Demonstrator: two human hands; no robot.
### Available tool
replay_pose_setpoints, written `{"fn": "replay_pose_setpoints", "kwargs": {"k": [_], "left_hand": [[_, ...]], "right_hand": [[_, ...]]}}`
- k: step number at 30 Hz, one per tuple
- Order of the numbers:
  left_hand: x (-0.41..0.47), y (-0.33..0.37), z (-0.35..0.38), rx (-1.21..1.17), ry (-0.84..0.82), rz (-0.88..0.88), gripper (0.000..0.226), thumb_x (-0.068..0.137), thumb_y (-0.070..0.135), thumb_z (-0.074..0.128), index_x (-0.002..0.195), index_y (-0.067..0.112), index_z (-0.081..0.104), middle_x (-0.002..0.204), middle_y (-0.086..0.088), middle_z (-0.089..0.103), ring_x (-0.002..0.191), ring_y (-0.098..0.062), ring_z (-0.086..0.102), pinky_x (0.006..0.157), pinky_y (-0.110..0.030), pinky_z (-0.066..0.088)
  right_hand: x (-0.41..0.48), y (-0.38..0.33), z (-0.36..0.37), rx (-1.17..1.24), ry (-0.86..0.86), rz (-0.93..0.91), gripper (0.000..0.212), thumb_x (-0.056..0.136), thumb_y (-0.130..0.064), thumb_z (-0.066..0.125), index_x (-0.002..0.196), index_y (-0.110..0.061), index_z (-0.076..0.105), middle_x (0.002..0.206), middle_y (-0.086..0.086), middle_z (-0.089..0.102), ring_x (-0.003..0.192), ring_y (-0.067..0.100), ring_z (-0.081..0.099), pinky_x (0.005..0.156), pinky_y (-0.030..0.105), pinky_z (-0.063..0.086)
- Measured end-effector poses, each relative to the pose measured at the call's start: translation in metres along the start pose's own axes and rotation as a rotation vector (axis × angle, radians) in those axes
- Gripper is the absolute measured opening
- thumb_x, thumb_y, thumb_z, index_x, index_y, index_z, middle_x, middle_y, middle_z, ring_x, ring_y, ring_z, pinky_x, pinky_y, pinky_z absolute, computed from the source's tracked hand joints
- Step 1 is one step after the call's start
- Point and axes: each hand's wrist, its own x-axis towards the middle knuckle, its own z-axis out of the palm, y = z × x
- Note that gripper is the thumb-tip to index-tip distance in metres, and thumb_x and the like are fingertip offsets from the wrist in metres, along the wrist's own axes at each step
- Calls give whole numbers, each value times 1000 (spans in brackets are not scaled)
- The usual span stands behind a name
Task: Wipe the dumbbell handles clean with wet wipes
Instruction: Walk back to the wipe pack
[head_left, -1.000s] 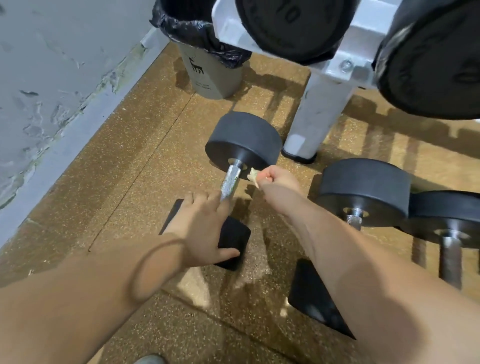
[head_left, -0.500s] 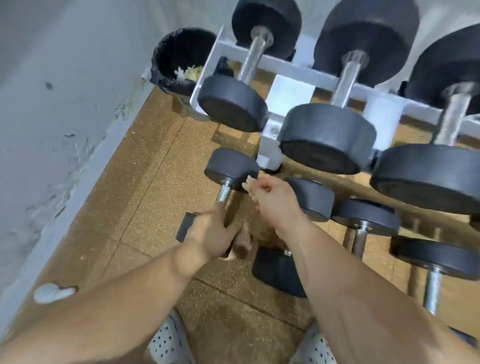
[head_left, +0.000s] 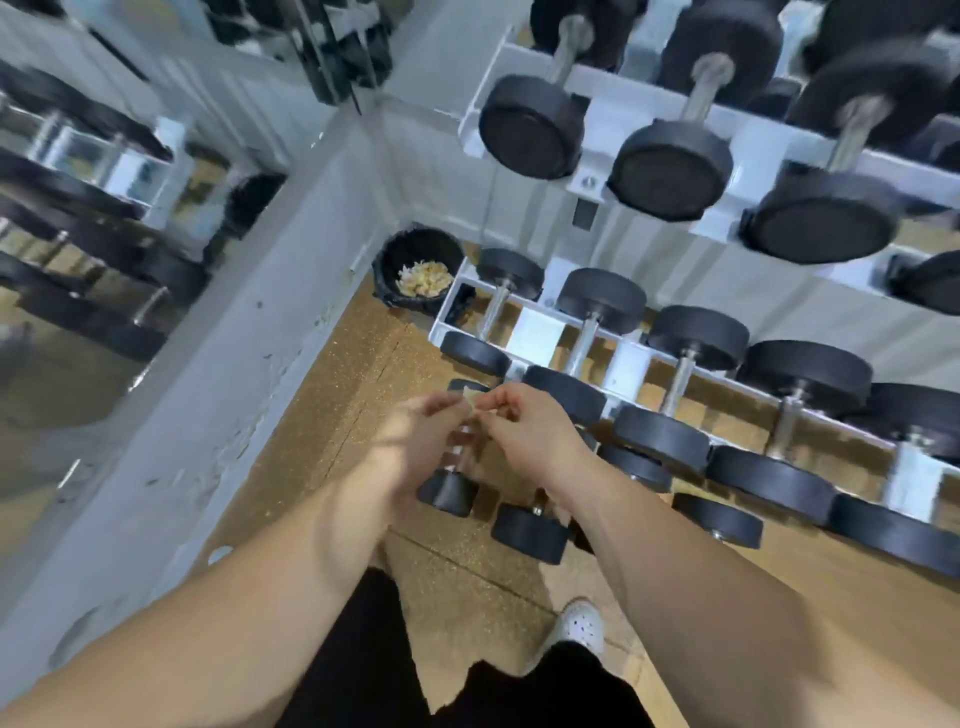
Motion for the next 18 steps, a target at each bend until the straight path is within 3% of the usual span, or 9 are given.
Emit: {"fn": "replay_pose_setpoints", "kwargs": {"k": [5,9,12,16,18], "left_hand": [[2,45,-56,72,-71,81,14,100,19,62,105,12,73,94,-5,78,85,-17,74,81,-39,53],[23,95,-126,31,-144,42,12,99,19,61,95,15,71,91,-5,78,94,-23,74,78,-36,52],[39,134,-174,111,-164,51,15,101,21,60,107,13,71,96,-6,78,93,-23,75,72,-31,53],[63,180,-200,157,-243,55,19,97,17,67,116,18,69,92,-6,78,79,-20,74,71,-33,54],[74,195,-201,169,-311,46,24,98,17,66,120,25,66,92,-5,78,77,-18,72,73,-34,56]], "right_hand": [[18,-73,24,41,60,-15,5,92,-33,68,96,-30,68,92,7,69,75,14,62,71,36,55],[40,-136,56,22,180,-49,7,90,-27,69,85,-32,68,86,2,68,69,8,58,61,22,47],[55,-176,81,110,278,-51,17,87,-25,73,74,-35,68,83,-7,68,67,7,59,59,23,47],[77,-209,98,221,317,-55,9,88,-21,75,87,-27,68,90,2,69,79,13,65,65,24,53],[86,-219,96,222,342,-74,9,89,-16,73,92,-22,67,88,0,67,77,7,63,65,20,52]]}}
